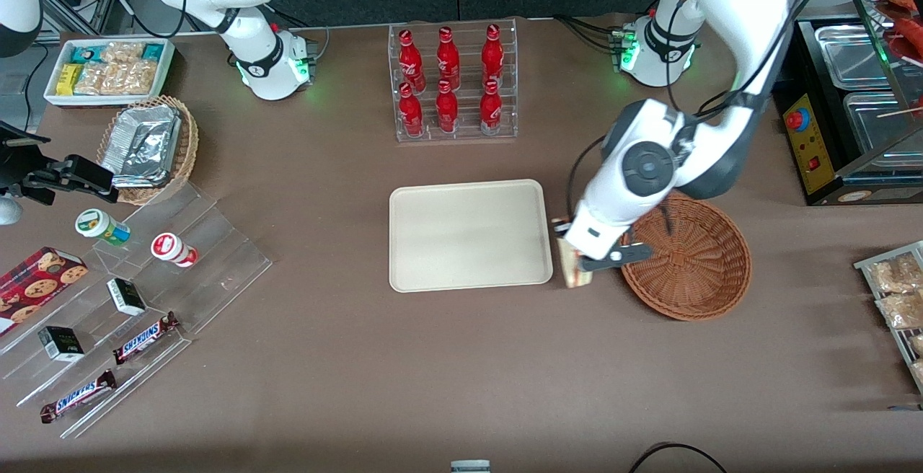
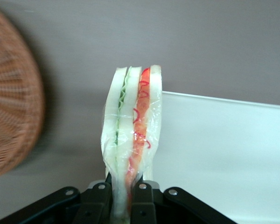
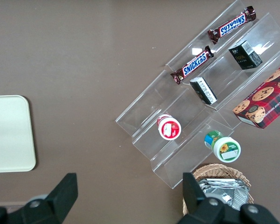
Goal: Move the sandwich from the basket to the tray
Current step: 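Lift the sandwich and carry it with the left gripper over the tray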
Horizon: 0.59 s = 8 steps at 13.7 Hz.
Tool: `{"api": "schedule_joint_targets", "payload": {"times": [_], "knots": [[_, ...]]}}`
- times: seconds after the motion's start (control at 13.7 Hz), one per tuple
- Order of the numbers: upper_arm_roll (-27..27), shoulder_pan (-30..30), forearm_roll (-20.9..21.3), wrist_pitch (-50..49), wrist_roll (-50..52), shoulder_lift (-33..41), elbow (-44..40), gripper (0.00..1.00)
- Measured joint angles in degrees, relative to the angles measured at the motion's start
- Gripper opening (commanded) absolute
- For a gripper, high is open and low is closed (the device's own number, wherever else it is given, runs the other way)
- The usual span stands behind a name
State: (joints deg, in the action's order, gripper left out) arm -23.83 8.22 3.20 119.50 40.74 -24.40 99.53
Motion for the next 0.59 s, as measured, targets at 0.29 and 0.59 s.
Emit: {"api": "schedule_joint_targets", "payload": {"times": [0.29,0.59], "knots": [[-2.0,7.7,4.3,0.01,3.46,-9.3,-9.93,0.0],[-1.99,14.02,10.55,0.01,12.72,-15.26,-14.42,0.0]]}}
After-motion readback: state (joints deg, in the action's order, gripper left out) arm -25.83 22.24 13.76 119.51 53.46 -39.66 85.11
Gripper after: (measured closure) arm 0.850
